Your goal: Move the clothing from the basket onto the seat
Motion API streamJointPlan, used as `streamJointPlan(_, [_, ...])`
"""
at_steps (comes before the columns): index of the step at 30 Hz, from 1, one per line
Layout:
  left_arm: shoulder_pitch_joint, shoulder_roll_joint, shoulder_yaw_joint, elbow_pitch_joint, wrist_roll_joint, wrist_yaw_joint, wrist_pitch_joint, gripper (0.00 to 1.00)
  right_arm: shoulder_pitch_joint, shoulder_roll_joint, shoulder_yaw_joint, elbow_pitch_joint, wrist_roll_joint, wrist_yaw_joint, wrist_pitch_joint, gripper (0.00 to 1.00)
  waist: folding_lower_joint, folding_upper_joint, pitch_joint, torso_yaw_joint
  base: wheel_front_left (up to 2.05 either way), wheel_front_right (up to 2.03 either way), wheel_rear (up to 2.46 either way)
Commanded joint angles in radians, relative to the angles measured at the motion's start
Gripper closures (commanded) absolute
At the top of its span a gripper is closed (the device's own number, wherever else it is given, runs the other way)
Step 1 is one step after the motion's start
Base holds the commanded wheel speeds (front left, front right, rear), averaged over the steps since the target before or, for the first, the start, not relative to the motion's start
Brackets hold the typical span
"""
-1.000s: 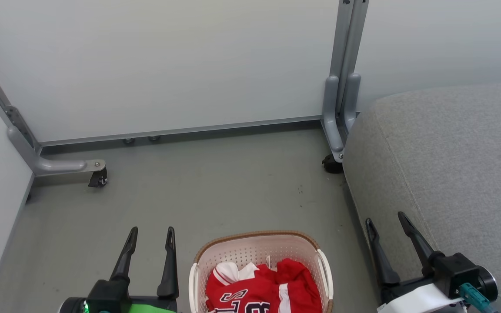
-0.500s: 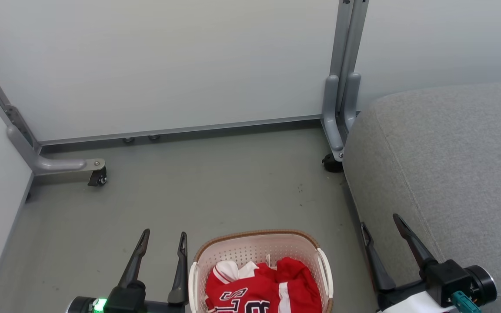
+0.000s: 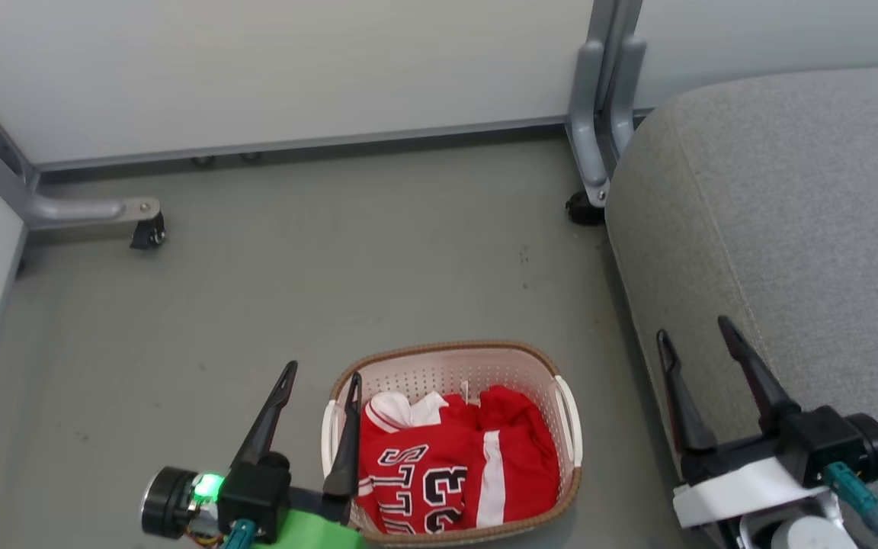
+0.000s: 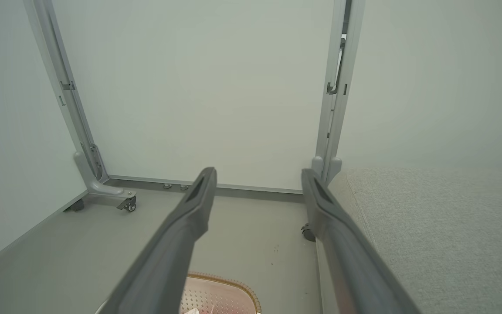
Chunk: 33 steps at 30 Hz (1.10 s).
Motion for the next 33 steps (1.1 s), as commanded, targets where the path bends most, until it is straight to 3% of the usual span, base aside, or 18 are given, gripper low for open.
streamJointPlan(1, [-0.039, 0.005, -0.01, 0.016, 0.014, -0.009, 0.0, 0.0, -0.028, -0.005, -0.012, -0.007, 0.007, 0.0, -0.003, 0.0, 0.0, -0.0001, 0.115, -0.005, 0.0, 0.0, 0.0])
streamJointPlan(15, [-0.476, 0.031, -0.216, 0.388, 0.143, -0.104, 0.0, 0.0, -0.244, -0.056, -0.112, -0.082, 0.02, 0.0, -0.003, 0.0, 0.0, -0.0001, 0.511, -0.049, 0.0, 0.0, 0.0])
streamJointPlan(25, [-0.832, 0.034, -0.423, 0.793, 0.22, -0.122, 0.0, 0.0, -0.359, -0.045, -0.101, -0.131, 0.032, 0.0, -0.003, 0.0, 0.0, -0.0001, 0.747, -0.107, 0.0, 0.0, 0.0])
streamJointPlan(33, [-1.013, 0.019, -0.623, 1.077, 0.155, -0.122, 0.042, 0.0, -0.4, -0.029, -0.079, -0.135, 0.047, 0.0, -0.003, 0.0, 0.0, -0.0001, 0.845, -0.151, 0.0, 0.0, 0.0])
